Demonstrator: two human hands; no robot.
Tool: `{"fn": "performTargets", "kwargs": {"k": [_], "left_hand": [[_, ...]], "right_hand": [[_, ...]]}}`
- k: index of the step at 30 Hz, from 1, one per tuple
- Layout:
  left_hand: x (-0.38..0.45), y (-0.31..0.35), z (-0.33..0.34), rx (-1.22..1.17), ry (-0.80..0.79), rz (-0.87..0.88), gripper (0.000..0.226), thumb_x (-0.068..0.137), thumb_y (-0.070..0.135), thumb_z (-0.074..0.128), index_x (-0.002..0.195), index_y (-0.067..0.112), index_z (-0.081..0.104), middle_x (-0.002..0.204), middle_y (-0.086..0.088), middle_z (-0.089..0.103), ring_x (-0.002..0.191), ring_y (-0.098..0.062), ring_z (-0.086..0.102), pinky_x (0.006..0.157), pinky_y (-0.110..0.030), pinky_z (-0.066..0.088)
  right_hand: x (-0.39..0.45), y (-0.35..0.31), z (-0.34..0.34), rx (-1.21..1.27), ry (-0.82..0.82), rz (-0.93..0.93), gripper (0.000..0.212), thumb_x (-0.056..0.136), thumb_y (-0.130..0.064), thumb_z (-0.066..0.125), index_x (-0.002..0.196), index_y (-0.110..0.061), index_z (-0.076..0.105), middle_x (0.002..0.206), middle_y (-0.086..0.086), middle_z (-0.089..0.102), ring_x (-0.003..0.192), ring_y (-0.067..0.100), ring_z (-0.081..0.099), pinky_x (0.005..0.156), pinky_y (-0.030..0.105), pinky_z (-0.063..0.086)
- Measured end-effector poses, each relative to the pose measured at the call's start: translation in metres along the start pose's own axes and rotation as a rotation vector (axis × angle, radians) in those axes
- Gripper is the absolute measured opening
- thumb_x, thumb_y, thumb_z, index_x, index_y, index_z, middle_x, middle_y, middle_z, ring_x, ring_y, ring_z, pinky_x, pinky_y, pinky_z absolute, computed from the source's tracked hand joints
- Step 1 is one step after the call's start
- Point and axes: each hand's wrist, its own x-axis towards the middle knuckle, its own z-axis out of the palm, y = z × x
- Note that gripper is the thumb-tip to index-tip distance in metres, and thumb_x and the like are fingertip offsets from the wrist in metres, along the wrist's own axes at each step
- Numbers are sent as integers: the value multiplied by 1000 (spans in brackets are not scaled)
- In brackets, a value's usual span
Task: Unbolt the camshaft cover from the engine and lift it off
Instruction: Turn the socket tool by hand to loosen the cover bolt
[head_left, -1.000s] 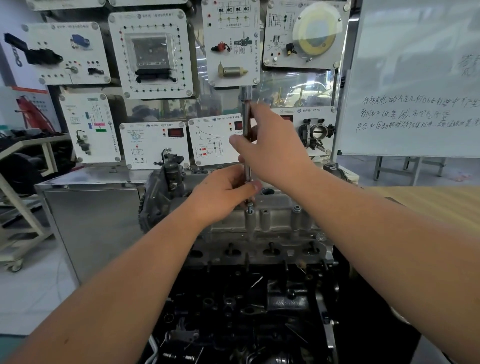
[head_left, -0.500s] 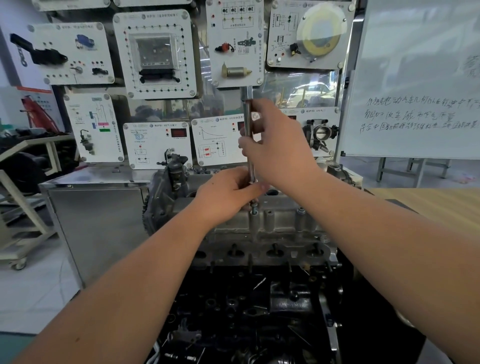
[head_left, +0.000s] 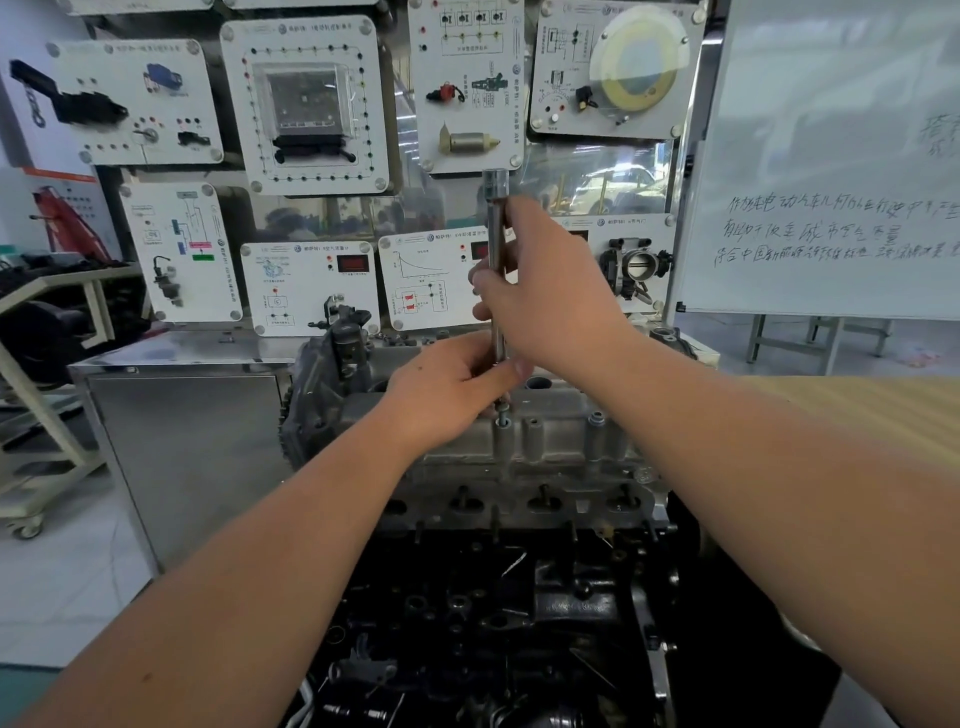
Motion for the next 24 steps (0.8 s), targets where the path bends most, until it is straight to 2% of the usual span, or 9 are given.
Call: {"fn": "performTargets", "kwargs": {"k": [3, 7, 9, 11, 14, 18, 20, 21, 24], "left_hand": [[-1, -1, -2, 28, -45, -20, 40, 86, 70, 40, 96, 39, 64, 83, 28, 72, 75, 1, 72, 90, -46, 58], [1, -5, -4, -84, -65, 10, 21, 93, 51, 52, 101, 38, 67, 88, 14, 77, 83, -10, 75, 90, -49, 59], [0, -3, -1, -99, -26, 3, 28, 87, 57, 56, 100, 35, 68, 86, 13, 77, 82, -10, 76, 88, -48, 60], [-1, -1, 1, -25, 14, 7, 47, 80, 72, 51, 97, 32, 68, 82, 15, 75, 75, -4, 74, 86, -47, 60], [-1, 0, 0, 32, -5, -15, 61, 80, 77, 42, 100, 26, 67, 78, 15, 72, 78, -5, 73, 88, -47, 59], [0, -4, -5, -48, -76, 17, 13, 101, 48, 51, 103, 41, 61, 86, 19, 76, 77, -4, 73, 87, -44, 59], [0, -4, -5, -77, -71, 20, 6, 102, 42, 55, 104, 42, 61, 83, 18, 75, 75, -6, 73, 85, -46, 60], [0, -3, -4, -64, -57, 16, 11, 99, 48, 56, 106, 41, 61, 81, 17, 75, 74, -7, 73, 85, -49, 61], [0, 0, -2, 50, -11, -2, 54, 79, 75, 46, 106, 30, 63, 82, 6, 73, 78, -15, 72, 85, -54, 58]], "right_hand": [[1, -2, -2, 34, -39, 14, 20, 95, -6, 47, 115, -6, 44, 96, 15, 68, 79, 33, 71, 69, 52, 59], [0, -2, 1, 32, -46, 42, 23, 95, -6, 46, 117, -7, 41, 96, 16, 68, 79, 35, 72, 68, 53, 59], [0, -1, 3, -20, -16, 31, 34, 97, -10, 52, 129, -10, 43, 94, 10, 68, 77, 27, 72, 70, 45, 61], [0, 0, 3, -48, 7, 17, 41, 97, -12, 55, 136, -13, 44, 93, 7, 68, 78, 23, 71, 71, 41, 60], [1, 0, 0, -48, -16, 13, 28, 96, -8, 49, 124, -10, 47, 94, 9, 68, 81, 26, 71, 73, 45, 60], [1, -2, 0, -25, -48, 52, 27, 95, -4, 46, 121, -5, 41, 87, 16, 70, 78, 32, 73, 66, 53, 59], [0, -1, 1, -54, -40, 52, 25, 96, -8, 50, 119, -7, 41, 84, 15, 69, 77, 31, 72, 67, 49, 59], [0, -1, 1, -77, -33, 48, 23, 96, -10, 53, 117, -9, 43, 84, 12, 67, 76, 29, 71, 66, 45, 59], [1, 1, 1, -112, -24, 30, 14, 96, -12, 55, 107, -10, 46, 83, 8, 65, 77, 25, 70, 65, 37, 57]]}}
